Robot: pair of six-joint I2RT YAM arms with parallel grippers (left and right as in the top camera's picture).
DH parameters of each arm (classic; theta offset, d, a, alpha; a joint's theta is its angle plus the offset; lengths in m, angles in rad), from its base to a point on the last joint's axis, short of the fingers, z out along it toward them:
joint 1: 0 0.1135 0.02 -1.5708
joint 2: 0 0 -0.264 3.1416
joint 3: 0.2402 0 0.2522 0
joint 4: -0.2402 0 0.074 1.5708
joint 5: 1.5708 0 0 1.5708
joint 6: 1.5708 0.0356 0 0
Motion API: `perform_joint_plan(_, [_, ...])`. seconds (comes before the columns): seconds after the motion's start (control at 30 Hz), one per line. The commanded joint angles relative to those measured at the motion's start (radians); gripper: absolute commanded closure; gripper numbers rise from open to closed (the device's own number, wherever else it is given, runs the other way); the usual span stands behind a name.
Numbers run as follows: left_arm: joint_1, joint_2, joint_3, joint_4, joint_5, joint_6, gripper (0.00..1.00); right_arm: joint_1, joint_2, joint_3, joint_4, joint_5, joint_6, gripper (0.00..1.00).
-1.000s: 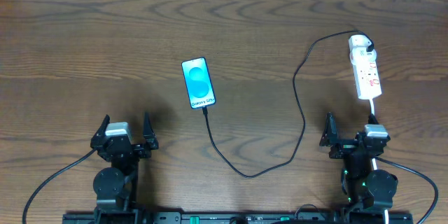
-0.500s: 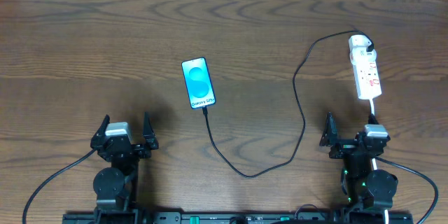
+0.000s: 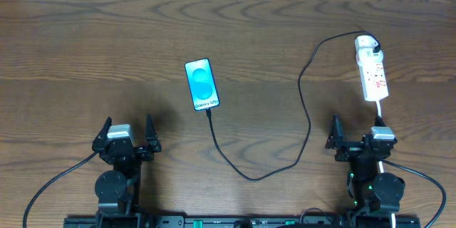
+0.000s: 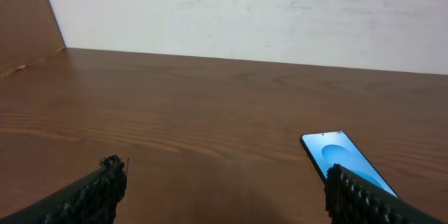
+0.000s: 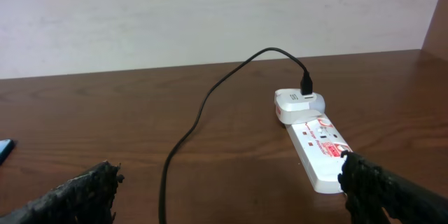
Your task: Plug charger to phone and switch on socket
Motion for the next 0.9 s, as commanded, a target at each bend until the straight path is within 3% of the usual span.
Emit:
perform_joint_plan(0.0, [0.004,-0.005,-0.032,-0.017,-0.009,0.006,0.08,0.005,-0.006,-0.001,-0.005,0.008,-0.001,0.01])
perform_joint_plan(0.87, [0.004,-0.005,-0.032,-0.017,-0.009,0.006,0.08,0.005,-0.006,-0.001,-0.005,0.007,-0.001,0.01])
